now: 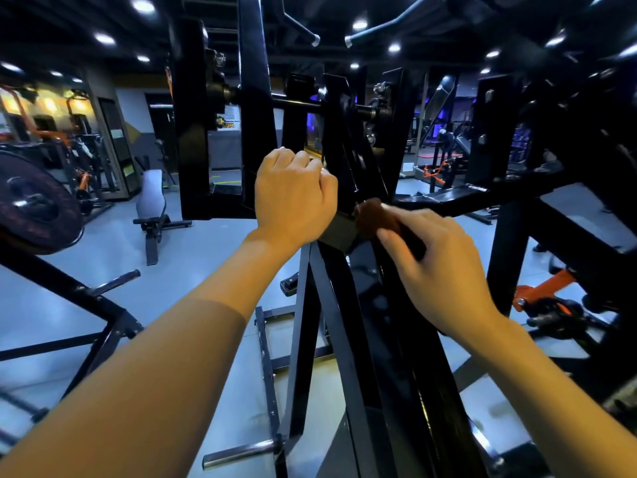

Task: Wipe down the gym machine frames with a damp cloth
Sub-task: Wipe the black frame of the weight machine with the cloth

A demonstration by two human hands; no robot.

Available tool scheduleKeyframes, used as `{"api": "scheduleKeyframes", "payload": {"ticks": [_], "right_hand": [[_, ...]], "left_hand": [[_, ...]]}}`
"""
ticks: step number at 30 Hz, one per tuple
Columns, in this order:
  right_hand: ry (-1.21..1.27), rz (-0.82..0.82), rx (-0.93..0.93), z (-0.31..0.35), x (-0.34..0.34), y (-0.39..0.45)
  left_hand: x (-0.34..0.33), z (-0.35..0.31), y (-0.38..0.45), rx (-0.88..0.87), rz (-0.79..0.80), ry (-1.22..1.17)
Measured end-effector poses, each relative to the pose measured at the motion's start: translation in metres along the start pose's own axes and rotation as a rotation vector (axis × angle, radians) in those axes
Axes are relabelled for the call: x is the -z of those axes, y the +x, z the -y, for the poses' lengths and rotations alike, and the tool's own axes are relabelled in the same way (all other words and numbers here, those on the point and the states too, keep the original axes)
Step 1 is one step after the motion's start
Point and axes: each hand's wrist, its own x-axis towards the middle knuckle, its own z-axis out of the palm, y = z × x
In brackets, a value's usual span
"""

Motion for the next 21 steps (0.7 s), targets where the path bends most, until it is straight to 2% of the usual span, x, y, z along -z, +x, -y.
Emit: {"api": "scheduleKeyframes", "payload": {"ticks": [3, 6, 12, 17, 21], "right_hand": [[0.044, -0.052, -0.038, -0.011, 0.008, -0.014], [0.100, -0.123, -0.143, -0.019, -0.002, 0.012], [0.159, -0.029, -0.034, -0.014, 0.002, -0.012], [0.207, -0.075, -0.124, -0.020, -0.007, 0.030], [0.155, -0.017, 0.033, -0.013, -0.009, 0.020]], "left_hand": [[-0.002, -0.003, -0.001, 0.036, -0.037, -0.024], [-0.002, -0.004, -0.003, 0.057, -0.049, -0.047], [-0.001, -0.006, -0.002, 0.052, -0.024, -0.055], [0.001, -0.007, -0.003, 0.051, -0.024, -0.060], [0.001, -0.005, -0.001, 0.037, -0.007, -0.069]]}}
